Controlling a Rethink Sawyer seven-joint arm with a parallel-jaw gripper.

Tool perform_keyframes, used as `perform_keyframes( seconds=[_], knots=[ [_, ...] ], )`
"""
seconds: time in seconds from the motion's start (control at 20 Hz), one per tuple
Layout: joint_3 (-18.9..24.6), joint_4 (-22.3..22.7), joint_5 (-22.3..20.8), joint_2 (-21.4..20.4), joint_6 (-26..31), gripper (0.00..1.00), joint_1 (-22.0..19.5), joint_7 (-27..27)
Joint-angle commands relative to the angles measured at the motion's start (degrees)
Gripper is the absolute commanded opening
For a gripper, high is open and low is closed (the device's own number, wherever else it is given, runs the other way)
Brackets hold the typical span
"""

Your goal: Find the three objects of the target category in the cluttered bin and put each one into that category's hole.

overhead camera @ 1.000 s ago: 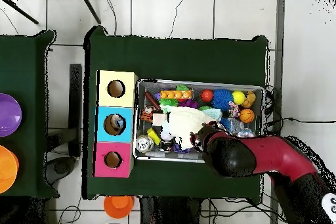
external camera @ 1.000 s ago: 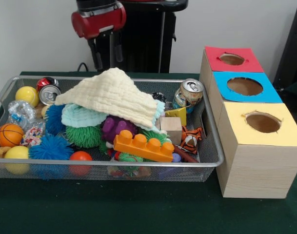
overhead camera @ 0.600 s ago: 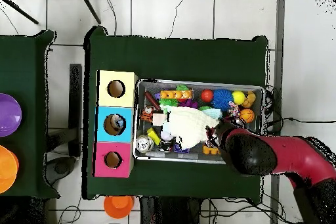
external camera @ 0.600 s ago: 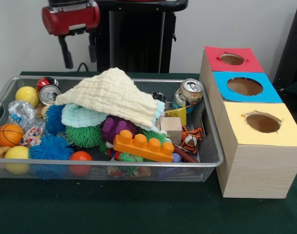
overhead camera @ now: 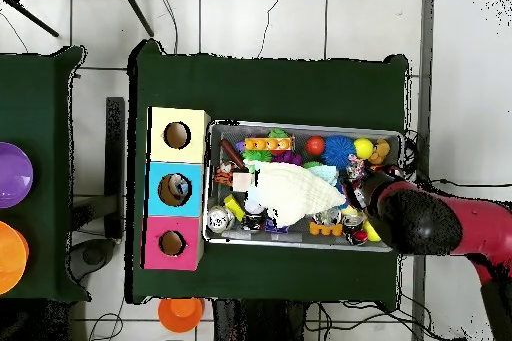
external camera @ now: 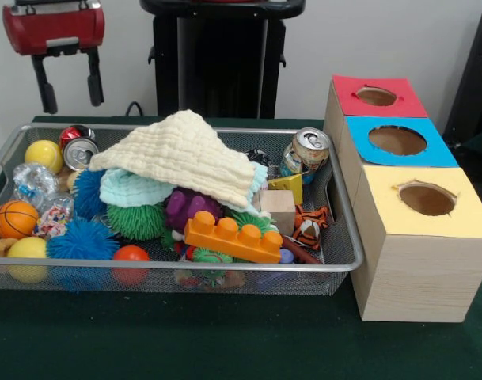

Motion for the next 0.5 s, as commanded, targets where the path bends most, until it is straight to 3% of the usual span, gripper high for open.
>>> perform_keyframes(
  seconds=[0.05, 0.5],
  knots=[
    [0.56, -7.42, -3.56, 6.16, 9.25, 1.0, 0.2, -13.45],
    [0.91, -13.47, -6.68, 11.59, 9.01, 1.0, 0.68, -15.53]
  ],
)
